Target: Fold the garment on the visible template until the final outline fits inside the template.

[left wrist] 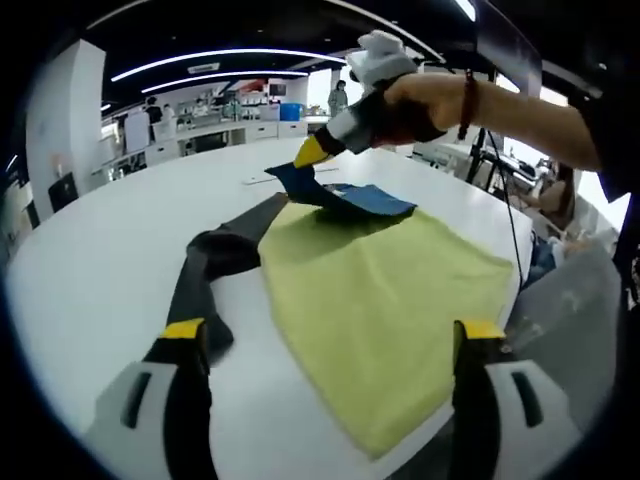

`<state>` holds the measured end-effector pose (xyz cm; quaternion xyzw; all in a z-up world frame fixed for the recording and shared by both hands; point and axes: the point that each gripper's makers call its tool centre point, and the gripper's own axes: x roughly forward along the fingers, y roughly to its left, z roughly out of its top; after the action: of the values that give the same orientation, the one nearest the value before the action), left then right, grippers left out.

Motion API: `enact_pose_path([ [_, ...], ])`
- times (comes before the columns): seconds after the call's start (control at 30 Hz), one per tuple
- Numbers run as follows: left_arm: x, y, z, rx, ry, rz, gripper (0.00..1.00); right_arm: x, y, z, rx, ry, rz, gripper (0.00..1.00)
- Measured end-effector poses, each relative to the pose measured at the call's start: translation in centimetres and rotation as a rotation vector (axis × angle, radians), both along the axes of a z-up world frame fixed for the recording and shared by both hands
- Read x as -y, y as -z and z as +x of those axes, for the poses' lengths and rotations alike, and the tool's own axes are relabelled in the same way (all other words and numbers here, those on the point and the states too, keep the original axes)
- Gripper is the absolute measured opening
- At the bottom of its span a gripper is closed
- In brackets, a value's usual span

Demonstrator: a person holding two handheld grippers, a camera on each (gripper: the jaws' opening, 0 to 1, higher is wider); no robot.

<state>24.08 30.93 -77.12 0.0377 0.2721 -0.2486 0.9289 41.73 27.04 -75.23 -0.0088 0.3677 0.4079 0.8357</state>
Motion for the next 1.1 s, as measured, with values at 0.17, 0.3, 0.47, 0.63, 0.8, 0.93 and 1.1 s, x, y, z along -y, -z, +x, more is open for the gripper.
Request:
enact_pose_path([
  [0.17,0.0,-0.3,0.2,0.016,0.013,0.015,0.99,-0.7,2.7,-1.2,-0.054,-0.002,-0.010,0.00],
  [0.3,0.0,-0.4,0.2,0.016,0.005,0.011,0.99,-1.0,4.7,-2.0,-0.096,-0.001,-0.019,0.00],
  [0.47,-0.3,-0.1,-0.2,0.009,-0.003,0.013,0.99,-1.1,6.5,-2.7,-0.143,0.020,-0.014,0.00],
  [0.63,-0.4,0.1,-0.3,0.005,-0.010,0.011,0.99,-1.4,7.8,-3.4,-0.170,0.028,-0.009,0.00],
  [0.8,-0.5,0.0,-0.3,0.008,-0.013,0.011,0.99,-1.7,8.0,-3.7,-0.177,0.040,-0.001,0.00],
  [0.93,-0.8,0.1,-0.2,0.007,-0.015,0.017,0.99,-2.0,8.1,-4.1,-0.194,0.030,0.003,0.00],
  [1.1,-1.1,0.2,-0.2,0.005,-0.011,0.032,0.99,-2.6,8.5,-4.9,-0.259,0.026,0.035,0.00],
])
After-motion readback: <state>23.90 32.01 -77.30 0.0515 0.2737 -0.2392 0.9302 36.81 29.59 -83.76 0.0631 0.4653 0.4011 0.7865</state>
